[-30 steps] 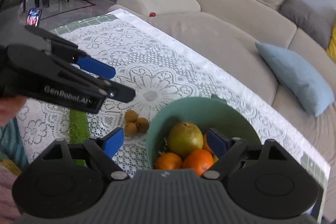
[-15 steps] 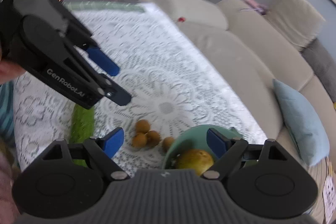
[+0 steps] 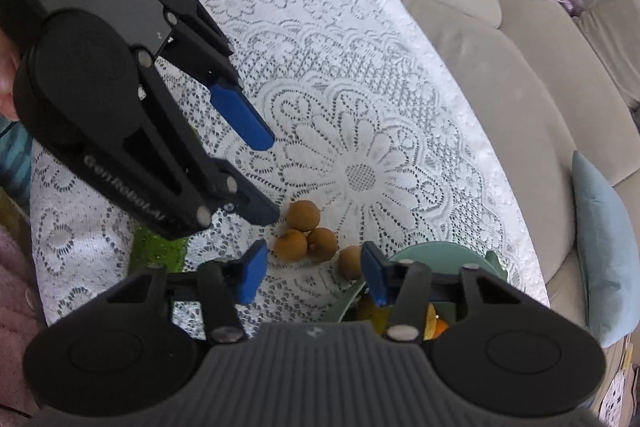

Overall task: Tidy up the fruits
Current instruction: 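Move both grippers from the colander to the small brown kiwis, then grasp a small brown kiwi with the left gripper while the right grasps another kiwi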

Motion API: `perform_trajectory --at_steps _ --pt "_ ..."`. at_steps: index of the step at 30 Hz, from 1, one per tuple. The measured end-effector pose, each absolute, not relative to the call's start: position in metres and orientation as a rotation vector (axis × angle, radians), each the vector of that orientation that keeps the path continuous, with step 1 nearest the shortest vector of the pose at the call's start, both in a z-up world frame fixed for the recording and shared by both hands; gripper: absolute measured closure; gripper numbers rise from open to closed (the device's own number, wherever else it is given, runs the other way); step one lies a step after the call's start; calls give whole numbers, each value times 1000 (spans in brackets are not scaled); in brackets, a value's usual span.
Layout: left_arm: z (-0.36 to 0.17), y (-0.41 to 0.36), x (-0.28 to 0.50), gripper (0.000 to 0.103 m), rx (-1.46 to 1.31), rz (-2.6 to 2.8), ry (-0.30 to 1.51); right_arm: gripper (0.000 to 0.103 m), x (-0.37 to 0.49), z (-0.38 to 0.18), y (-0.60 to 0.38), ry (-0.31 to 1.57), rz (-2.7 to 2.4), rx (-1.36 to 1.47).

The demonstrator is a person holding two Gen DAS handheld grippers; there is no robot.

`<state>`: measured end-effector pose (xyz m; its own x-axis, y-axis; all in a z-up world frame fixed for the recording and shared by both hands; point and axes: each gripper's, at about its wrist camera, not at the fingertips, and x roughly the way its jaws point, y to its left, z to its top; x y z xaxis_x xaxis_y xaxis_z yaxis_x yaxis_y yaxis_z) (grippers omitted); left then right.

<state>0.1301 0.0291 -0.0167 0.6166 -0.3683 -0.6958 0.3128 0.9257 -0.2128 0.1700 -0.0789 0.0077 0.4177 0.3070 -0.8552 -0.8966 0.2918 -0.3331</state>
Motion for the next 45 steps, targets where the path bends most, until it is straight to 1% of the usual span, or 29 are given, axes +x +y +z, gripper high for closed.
perform_trajectory --at_steps 1,3,5,10,17,19,34,45 --pt "-19 29 131 42 -73 -407 814 59 172 7 -77 764 922 -956" --pt "-25 30 131 42 -79 -431 809 65 177 5 -73 777 940 -994" --pt "-31 31 131 44 -77 -448 807 68 181 5 -70 792 953 -1038" --pt "-40 24 130 48 -30 -508 807 70 188 1 -60 811 1001 -1141" --pt "-49 13 138 53 45 -491 799 81 195 -15 -50 828 1026 -1277" --pt "-51 12 139 54 59 -482 799 82 197 -19 -49 833 1036 -1304" --pt "-53 29 156 68 -40 -419 811 82 208 -45 -36 867 1059 -1492" --pt "-55 21 170 69 -96 -419 824 79 224 -51 -28 884 1044 -1519"
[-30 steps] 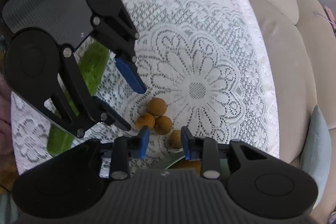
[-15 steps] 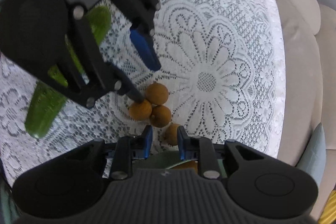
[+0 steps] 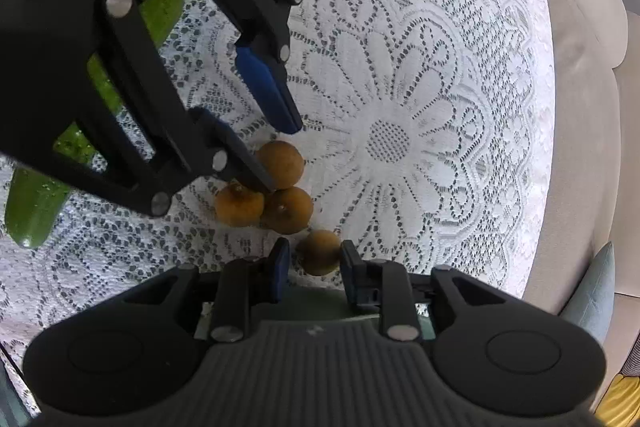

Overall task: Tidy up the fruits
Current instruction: 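Grasp a small brown kiwi with the left gripper while the right grasps another kiwi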

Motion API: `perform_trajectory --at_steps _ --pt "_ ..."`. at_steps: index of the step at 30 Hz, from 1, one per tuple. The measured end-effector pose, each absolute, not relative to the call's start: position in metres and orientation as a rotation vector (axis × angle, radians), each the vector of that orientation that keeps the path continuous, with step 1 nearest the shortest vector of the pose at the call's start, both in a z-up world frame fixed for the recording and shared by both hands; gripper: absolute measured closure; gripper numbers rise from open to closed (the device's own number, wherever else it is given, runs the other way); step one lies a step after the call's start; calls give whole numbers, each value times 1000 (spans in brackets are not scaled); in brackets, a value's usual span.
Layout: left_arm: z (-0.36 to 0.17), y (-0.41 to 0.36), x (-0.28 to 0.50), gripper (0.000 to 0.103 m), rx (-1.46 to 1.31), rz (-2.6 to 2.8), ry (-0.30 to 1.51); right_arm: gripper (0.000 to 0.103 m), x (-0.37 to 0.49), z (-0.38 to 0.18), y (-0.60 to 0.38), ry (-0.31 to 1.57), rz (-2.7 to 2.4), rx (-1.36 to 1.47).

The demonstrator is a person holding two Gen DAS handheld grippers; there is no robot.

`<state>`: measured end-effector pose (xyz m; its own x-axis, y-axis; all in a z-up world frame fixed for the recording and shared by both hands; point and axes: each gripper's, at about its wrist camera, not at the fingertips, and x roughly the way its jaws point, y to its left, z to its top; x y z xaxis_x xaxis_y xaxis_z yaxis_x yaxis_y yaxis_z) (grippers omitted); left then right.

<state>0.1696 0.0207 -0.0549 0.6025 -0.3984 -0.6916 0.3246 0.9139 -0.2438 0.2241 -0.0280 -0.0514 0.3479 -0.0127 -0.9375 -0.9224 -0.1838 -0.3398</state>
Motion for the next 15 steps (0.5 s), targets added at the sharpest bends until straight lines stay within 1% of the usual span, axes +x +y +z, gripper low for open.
perform_trajectory --at_steps 4,5,8,11,15 --pt "-56 18 173 70 -94 -417 825 81 226 -51 -29 870 1047 -1516" --pt "-56 18 173 73 -91 -419 825 84 225 -50 -29 861 1047 -1516" --pt "-57 19 171 78 -112 -423 828 85 214 -47 -37 848 1062 -1504" --pt "-57 24 169 78 -118 -404 827 101 213 -41 -40 833 1063 -1491" --pt "-55 34 166 78 -128 -350 827 100 211 -31 -41 853 1081 -1443"
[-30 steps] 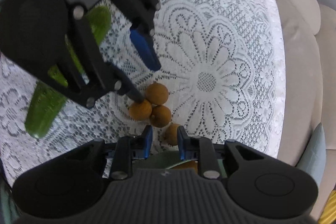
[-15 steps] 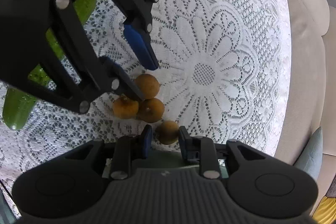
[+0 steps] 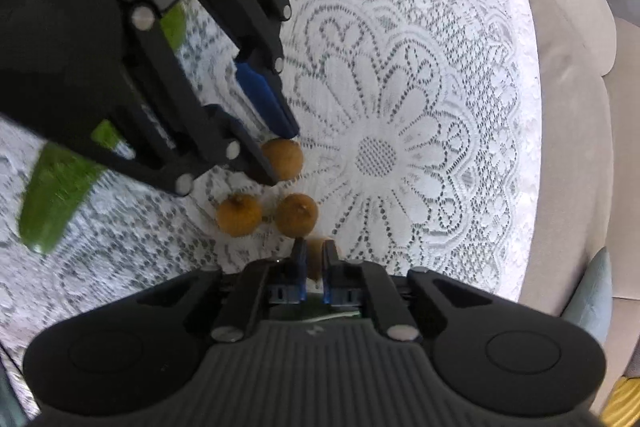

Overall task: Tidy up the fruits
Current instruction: 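Grasp a small brown kiwi with the left gripper while the right grasps another kiwi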

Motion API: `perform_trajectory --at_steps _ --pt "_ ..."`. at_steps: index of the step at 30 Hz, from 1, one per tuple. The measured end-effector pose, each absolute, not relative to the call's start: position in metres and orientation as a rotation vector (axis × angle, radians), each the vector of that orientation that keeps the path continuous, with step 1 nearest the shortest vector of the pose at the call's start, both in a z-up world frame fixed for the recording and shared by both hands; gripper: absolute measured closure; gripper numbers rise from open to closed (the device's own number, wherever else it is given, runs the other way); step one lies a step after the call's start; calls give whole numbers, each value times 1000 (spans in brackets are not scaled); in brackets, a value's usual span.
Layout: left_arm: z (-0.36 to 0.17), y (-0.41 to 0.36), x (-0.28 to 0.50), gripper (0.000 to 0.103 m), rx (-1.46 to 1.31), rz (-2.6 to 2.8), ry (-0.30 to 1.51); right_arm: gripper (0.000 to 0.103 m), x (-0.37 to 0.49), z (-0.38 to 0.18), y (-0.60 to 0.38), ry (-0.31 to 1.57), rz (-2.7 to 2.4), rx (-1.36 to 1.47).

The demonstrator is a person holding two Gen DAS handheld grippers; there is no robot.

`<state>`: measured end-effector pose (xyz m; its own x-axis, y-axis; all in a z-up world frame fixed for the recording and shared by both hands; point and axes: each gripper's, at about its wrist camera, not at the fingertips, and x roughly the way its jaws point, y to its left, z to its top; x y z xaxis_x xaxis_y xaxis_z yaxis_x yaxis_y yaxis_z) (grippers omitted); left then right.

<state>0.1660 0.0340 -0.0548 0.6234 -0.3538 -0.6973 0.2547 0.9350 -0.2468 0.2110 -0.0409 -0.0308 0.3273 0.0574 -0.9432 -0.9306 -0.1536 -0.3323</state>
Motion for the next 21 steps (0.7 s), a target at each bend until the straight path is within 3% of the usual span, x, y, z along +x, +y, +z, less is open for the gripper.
perform_trajectory --at_steps 3,6,9,21 --pt "-56 40 165 78 -145 -341 834 88 212 -34 -41 862 1057 -1480" --pt "-57 39 166 78 -131 -340 828 86 212 -42 -38 891 1058 -1505" --pt "-59 35 167 77 -109 -335 818 77 216 -50 -34 896 1026 -1552" --pt "-67 26 169 70 -77 -334 799 75 237 -61 -20 915 976 -1544"
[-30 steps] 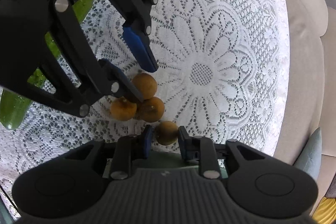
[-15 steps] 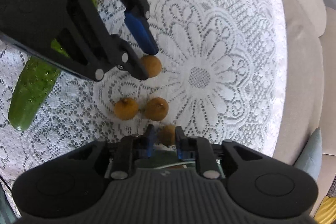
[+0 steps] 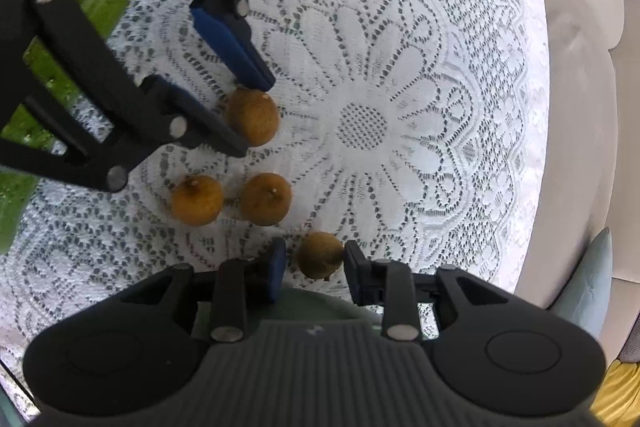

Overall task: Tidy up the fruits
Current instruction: 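Grasp a small brown kiwi with the left gripper while the right grasps another kiwi, then lift both kiwis and carry them over the green colander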

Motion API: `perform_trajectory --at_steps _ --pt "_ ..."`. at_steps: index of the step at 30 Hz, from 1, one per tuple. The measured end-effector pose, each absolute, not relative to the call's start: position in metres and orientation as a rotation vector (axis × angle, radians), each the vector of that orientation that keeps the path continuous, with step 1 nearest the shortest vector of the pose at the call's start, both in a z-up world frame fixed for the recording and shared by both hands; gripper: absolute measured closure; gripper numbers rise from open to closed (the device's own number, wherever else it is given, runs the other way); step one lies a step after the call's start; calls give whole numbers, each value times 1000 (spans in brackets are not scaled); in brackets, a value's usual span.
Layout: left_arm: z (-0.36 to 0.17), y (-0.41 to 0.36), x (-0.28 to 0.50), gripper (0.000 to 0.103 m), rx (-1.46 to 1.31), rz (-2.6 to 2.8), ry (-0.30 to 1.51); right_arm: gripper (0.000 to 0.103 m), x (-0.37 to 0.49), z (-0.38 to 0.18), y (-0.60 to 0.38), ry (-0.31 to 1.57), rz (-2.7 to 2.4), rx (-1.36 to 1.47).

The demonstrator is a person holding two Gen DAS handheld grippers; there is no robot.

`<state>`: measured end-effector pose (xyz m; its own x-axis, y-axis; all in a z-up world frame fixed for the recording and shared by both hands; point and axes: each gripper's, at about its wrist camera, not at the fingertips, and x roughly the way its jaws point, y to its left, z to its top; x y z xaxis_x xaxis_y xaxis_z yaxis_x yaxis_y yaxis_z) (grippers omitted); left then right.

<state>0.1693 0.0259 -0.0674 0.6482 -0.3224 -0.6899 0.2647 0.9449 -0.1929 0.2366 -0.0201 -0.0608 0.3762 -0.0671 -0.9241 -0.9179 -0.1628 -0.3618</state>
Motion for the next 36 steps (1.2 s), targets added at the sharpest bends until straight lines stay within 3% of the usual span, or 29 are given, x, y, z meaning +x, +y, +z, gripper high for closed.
perform_trajectory --at_steps 5,7,36 --pt "-74 12 170 71 -2 -330 784 76 236 -65 -19 882 971 -1563" --pt "-73 13 166 71 -11 -325 783 82 234 -65 -20 866 959 -1566" --pt "1 11 107 72 -136 -217 720 82 135 35 -63 629 1050 -1347"
